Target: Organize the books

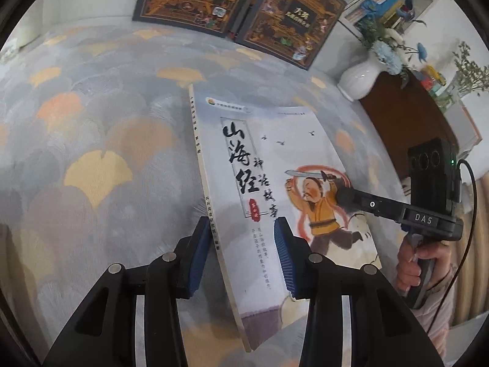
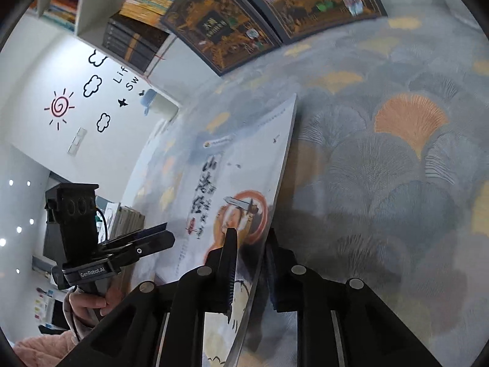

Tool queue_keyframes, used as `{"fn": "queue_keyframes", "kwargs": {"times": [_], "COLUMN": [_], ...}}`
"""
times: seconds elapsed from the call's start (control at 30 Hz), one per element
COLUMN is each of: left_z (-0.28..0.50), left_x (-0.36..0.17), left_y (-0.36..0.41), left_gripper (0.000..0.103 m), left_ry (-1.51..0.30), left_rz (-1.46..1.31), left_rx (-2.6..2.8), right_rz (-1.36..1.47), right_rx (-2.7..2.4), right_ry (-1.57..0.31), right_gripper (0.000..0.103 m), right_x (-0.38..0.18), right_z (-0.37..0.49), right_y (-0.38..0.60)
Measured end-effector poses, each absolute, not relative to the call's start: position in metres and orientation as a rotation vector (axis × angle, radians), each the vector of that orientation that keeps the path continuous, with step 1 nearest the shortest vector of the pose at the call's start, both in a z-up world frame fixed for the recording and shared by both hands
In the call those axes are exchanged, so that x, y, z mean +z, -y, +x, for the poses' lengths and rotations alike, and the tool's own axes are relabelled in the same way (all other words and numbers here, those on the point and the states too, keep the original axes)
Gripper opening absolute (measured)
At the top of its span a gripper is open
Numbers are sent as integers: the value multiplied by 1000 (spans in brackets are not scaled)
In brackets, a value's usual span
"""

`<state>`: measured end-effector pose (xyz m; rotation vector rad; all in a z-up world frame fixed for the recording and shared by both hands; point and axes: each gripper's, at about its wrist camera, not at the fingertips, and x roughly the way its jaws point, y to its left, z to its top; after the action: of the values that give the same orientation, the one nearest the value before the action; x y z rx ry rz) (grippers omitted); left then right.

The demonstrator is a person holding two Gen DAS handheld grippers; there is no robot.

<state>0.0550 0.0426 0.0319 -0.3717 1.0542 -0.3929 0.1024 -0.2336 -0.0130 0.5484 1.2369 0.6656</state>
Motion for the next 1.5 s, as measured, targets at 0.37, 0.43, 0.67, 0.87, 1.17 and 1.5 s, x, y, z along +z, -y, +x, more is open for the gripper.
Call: {"fn": "queue_keyframes", "kwargs": {"times": [0.37, 0.43, 0.67, 0.87, 1.17, 1.5], "left_z": [32, 27, 3, -20, -67, -103], "left_x": [75, 86, 124, 147, 149, 110], "left_y": [-51, -57, -92, -139, -229, -299], "left_gripper": [38, 38, 38, 38, 40, 40], "left_ry": [-959, -932, -836, -776, -724, -774], "left_rz": [-368, -364, -347, -323, -339, -409], "left_rx": [-424, -430, -407, -349, -193, -47], "right_rz": [414, 382, 295, 268, 221, 184], "right_rx": [692, 698, 745, 827, 976, 1096], "right_ry": [-1144, -1113, -1034, -977, -964, -1055], "right_gripper": [18, 18, 18, 19, 19, 20], "right_x": [50, 67, 112, 137, 152, 117], "right_z": [70, 64, 51, 42, 34, 14], "right_y": [210, 203, 160, 112, 10, -84]}}
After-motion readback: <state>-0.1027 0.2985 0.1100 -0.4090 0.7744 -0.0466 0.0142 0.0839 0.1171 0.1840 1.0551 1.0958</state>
